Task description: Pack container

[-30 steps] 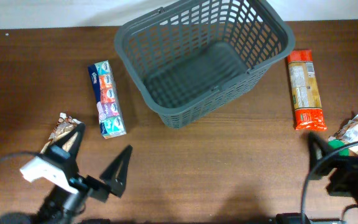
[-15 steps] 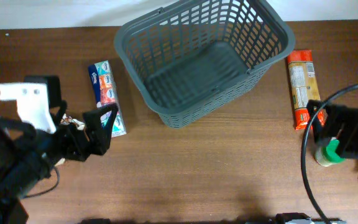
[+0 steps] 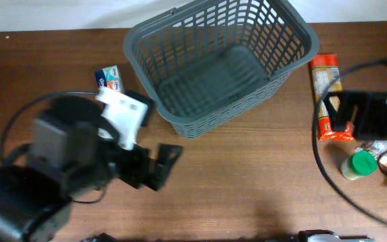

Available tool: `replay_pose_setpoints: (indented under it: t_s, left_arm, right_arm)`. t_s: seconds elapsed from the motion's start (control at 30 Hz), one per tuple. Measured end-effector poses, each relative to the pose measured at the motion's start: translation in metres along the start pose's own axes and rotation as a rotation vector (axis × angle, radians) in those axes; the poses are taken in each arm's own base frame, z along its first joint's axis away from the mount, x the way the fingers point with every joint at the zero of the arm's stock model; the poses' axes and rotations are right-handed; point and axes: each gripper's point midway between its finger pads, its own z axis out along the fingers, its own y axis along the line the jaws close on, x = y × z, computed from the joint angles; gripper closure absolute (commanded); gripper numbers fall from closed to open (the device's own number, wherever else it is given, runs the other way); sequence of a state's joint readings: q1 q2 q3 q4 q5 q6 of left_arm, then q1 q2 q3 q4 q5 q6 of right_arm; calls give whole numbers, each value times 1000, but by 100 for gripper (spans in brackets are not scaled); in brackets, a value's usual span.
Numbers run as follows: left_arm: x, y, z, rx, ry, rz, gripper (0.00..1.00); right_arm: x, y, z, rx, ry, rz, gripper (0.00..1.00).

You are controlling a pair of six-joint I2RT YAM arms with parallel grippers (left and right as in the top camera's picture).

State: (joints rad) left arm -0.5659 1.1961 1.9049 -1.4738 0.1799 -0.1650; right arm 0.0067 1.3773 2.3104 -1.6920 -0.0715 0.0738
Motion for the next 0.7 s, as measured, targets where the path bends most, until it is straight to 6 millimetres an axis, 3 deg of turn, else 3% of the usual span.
replay_pose_setpoints:
  t_s: [0.2,0.33,0.5,0.7]
  left_arm:
    - [20,-54,26,16,95,176,1]
    - [36,-76,49,-49,159,299,1]
    - [39,-81,70,-123,190,350,1]
    - [43,-79,82,-159,224,363,1]
  right_arm:
    - [-3,0,29,-8,76,-6,1]
    - [-3,4,36,-29,96,-10,1]
    - [-3,5,37,-36,99,-12,1]
    - [-4,5,38,-37,98,-13,1]
